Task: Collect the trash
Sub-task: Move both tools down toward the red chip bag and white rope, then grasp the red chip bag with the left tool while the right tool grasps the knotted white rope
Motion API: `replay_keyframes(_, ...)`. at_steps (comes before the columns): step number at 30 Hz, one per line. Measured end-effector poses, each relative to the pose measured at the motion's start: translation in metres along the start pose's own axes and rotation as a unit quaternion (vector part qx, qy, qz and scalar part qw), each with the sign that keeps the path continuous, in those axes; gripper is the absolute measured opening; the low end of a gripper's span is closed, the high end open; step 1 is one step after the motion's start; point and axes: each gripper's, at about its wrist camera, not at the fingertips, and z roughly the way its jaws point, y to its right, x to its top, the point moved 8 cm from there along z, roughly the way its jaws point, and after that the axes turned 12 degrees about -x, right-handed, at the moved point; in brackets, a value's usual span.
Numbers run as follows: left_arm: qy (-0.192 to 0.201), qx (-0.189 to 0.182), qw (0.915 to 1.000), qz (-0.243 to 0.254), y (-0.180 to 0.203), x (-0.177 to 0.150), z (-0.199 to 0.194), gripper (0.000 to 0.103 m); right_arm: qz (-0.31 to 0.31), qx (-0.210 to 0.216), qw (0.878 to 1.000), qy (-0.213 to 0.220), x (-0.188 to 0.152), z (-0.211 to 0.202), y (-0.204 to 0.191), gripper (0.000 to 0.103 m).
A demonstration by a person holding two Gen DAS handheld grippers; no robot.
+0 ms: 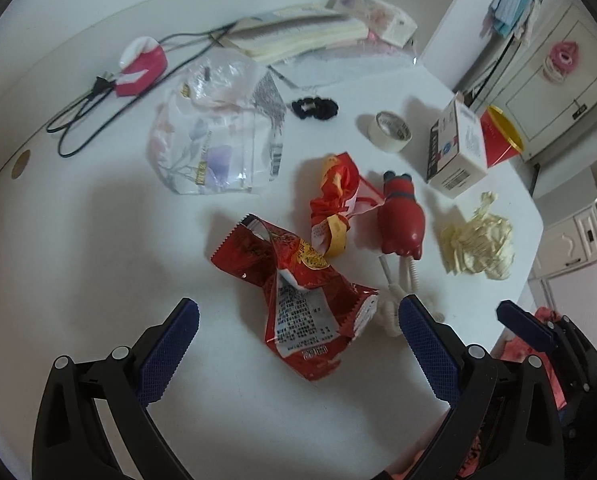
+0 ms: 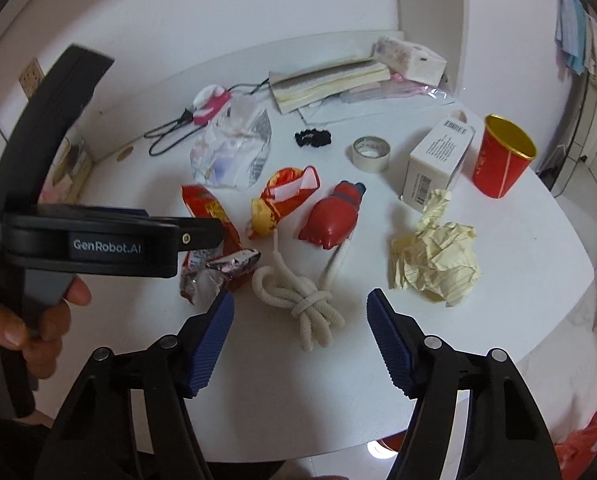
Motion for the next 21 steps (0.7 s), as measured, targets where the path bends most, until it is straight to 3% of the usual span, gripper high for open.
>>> replay_keyframes(11,-0.034,0.019,0.9991,0.017,-0.010,0.008,0.031,0.098,-0.018,0.003,0.999,-0.034,-0.002,0.040,-0.004,0.062)
replay_keyframes(18,-0.050,0.023,0.9982,0.026,-0.017,0.010,0.047,0.098,-0.023,0.004,0.999,-0.044,0.001,0.061,-0.006,0.053)
replay_keyframes(21,-0.051,0.026,0.9976,0.038,-0.017,0.010,0.051,0.096,-0.029,0.000,0.998,-0.048,0.001,0.066,-0.009,0.043)
